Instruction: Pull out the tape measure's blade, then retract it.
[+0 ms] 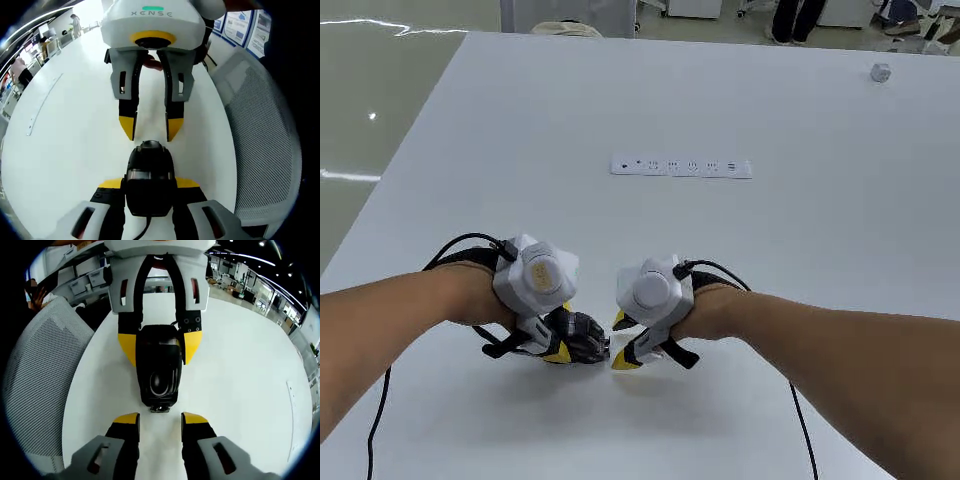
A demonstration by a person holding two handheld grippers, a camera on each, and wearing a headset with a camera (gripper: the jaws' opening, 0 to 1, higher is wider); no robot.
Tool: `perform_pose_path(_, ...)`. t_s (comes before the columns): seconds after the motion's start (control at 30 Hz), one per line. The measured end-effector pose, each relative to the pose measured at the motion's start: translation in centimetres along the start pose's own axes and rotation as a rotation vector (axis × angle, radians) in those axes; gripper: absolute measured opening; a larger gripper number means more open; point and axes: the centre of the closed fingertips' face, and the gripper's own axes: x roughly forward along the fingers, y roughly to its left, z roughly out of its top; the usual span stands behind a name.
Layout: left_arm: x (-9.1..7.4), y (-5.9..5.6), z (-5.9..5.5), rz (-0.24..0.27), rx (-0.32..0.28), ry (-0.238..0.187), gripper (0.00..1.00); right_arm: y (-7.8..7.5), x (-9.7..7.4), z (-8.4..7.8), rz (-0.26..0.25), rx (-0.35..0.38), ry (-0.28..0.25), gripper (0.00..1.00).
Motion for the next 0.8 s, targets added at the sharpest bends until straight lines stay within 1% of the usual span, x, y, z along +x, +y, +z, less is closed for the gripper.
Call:
perform_pose_path(0.1,0.0,0.1,0.0,0.005,-0.012,-0.016,0.33,0.0,0.3,0.2,0.020,0.011,0.004,0.28)
perform_pose_path(0.23,0.0,0.1,0.1,0.003,-0.026,-0.030,0.33,0.1,0.9,0.4,0.029,-0.003,0.014,0.27)
perform_pose_path(0.3,0.0,0.1,0.1,0.001,-0.024,-0.028,0.33,0.3,1.0,0.3,0.038,0.008,0.019,0.22)
perform_pose_path(0.37,0.0,0.1,0.1,0.000,-0.025,-0.027,0.33,0.3,1.2,0.1,0.036,0.013,0.028,0.17)
perform_pose_path(0.4,0.0,0.0,0.1,0.000,-0.025,-0.027,0.33,0.2,1.2,0.2,0.027,0.008,0.029,0.16)
perform_pose_path(0.53,0.0,0.0,0.1,-0.003,-0.028,-0.028,0.33,0.2,1.2,0.2,0.035,0.018,0.043,0.16)
perform_pose_path(0.6,0.1,0.0,0.1,-0.004,-0.031,-0.028,0.33,0.2,1.3,0.2,0.035,-0.002,0.057,0.16)
perform_pose_path(0.7,0.1,0.0,0.1,-0.007,-0.035,-0.027,0.33,0.1,1.2,0.1,0.038,-0.003,0.054,0.15)
perform_pose_path(0.73,0.1,0.0,0.1,-0.007,-0.036,-0.026,0.33,0.1,1.2,0.1,0.037,0.017,0.051,0.15)
perform_pose_path(0.77,0.1,0.0,0.1,-0.007,-0.035,-0.026,0.33,0.1,1.2,0.1,0.036,0.021,0.052,0.14)
perform_pose_path(0.8,0.1,0.0,0.1,-0.007,-0.033,-0.026,0.33,0.1,1.2,0.1,0.038,0.008,0.055,0.14)
